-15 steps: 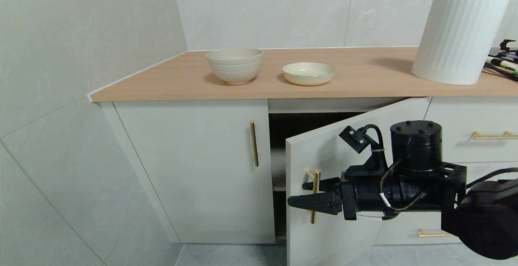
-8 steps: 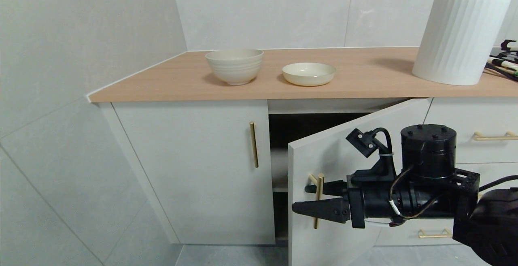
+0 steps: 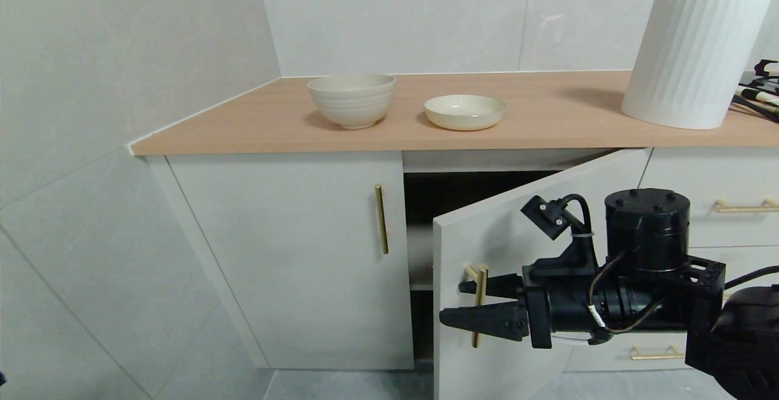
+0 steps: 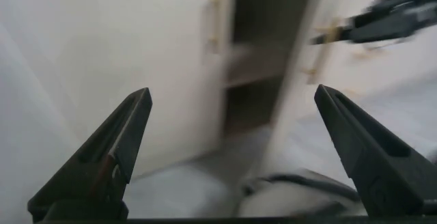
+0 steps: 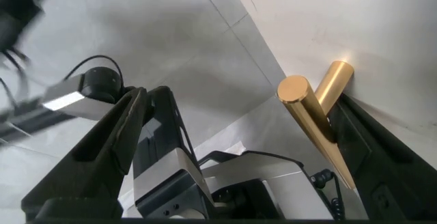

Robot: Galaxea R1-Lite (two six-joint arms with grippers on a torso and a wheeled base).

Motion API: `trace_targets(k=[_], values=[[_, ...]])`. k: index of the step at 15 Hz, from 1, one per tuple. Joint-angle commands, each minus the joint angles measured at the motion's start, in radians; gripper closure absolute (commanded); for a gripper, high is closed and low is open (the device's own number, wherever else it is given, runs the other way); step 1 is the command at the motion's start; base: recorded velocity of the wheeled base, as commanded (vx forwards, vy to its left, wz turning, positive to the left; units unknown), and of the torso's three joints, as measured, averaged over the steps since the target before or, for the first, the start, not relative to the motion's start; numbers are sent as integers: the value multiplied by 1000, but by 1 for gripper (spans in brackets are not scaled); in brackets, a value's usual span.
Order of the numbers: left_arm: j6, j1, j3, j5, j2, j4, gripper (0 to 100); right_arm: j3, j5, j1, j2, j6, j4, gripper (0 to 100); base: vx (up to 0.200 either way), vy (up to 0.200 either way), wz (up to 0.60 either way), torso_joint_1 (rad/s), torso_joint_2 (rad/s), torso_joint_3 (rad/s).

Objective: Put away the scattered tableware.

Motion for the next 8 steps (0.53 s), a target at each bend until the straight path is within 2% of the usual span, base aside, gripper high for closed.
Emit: trace_targets(k=[1,3,4,5,6,8], values=[[-18,-28,-213,-148,464,-17,0,4,0,1,-6,-1,0,0,0,0,0,0,0,0],[-38,-94,-219,-150,659,-155,0,17,2,4,-6,-1,-5,0,0,0,0,0,0,0],[-76,-157,-205,-150,762,-250,0,21,2,7,-6,-1,-11,0,0,0,0,0,0,0],[-102,-195,-191,-150,823,-310,0,21,2,10,-6,-1,-11,0,0,0,0,0,0,0],[-135,-250,-156,-150,917,-431,0,22,2,17,-5,-1,-11,0,0,0,0,0,0,0],[-168,-315,-89,-147,1050,-621,0,22,2,23,-5,-1,-11,0,0,0,0,0,0,0]])
